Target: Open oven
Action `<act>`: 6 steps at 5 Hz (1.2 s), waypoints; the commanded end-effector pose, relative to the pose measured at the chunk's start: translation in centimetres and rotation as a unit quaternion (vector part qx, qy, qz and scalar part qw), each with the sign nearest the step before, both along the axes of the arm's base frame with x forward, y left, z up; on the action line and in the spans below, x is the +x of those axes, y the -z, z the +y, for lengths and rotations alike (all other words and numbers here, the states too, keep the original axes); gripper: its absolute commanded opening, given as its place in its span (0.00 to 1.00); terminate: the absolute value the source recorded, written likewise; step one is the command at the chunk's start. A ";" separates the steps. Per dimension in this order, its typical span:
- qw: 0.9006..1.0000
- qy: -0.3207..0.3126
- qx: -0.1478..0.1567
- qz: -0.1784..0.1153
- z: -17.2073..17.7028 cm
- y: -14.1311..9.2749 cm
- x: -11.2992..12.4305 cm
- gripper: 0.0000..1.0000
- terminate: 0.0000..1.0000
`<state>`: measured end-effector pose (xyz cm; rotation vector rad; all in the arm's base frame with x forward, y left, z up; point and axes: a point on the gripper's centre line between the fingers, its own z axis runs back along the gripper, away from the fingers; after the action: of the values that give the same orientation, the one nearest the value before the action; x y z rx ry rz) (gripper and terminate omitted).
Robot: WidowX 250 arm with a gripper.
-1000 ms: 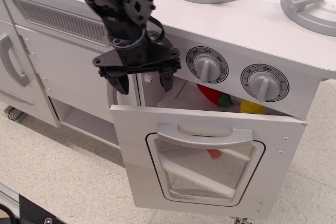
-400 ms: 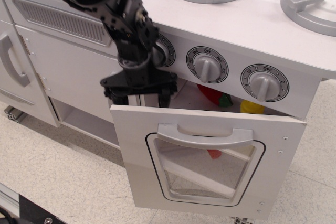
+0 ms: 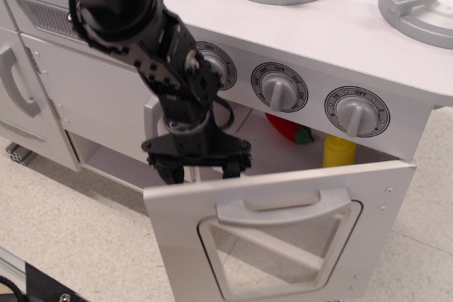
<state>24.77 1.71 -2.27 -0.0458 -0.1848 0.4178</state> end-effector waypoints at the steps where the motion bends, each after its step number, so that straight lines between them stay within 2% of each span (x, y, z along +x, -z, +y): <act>1: 0.998 0.025 -0.048 0.029 -4.0 -0.5 -3.6 1.00 0.00; 2: 0.997 0.044 -0.055 0.037 -6.2 0.5 -4.7 1.00 0.00; 3: 0.995 0.041 -0.084 0.029 -8.2 0.7 -5.3 1.00 0.00; 4: 0.993 0.083 -0.085 0.028 -10.4 0.7 -5.8 1.00 0.00; 6: 0.993 0.083 -0.085 0.028 -10.4 0.7 -5.8 1.00 0.00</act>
<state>18.60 -8.99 -3.82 -0.2061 -0.0737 0.2686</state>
